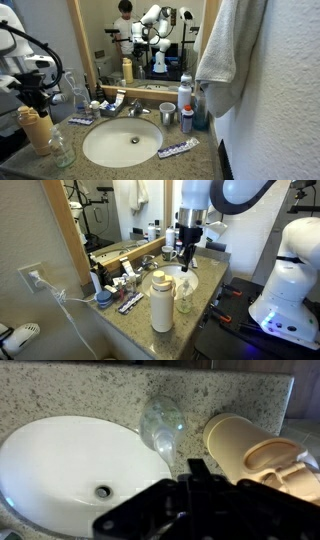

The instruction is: Press the top of the clear bottle

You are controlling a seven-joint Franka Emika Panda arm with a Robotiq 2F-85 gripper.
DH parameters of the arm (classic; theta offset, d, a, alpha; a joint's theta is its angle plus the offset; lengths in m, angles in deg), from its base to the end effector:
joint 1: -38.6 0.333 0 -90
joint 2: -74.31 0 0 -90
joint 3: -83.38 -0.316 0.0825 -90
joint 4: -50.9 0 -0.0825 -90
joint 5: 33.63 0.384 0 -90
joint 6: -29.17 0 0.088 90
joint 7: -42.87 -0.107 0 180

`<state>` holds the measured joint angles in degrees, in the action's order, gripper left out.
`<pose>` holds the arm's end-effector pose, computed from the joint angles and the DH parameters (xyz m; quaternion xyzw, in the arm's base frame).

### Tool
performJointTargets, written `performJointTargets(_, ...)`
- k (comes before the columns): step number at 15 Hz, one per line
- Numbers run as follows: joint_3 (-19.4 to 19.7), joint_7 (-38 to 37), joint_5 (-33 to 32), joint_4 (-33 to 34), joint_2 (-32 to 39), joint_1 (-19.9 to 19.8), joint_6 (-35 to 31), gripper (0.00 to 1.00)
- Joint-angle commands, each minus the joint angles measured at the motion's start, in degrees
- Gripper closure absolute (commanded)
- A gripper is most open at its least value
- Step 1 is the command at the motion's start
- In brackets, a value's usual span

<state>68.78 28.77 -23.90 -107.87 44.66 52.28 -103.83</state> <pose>0.3202 0.1670 0.3639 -0.9981 -0.0532 -0.0279 0.0116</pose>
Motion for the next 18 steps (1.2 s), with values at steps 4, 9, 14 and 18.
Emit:
performJointTargets(4,1.4,-1.0,0.5,-0.2,0.6,-1.6,-0.6,0.99)
performJointTargets(9,2.3,-0.7,1.3,-0.1,2.7,-1.6,-0.2,1.0)
performJointTargets(14,2.9,-0.2,2.0,-0.1,5.3,-1.5,-0.7,1.0)
performJointTargets(18,3.2,0.0,2.3,-0.1,7.1,-1.5,-1.4,1.0)
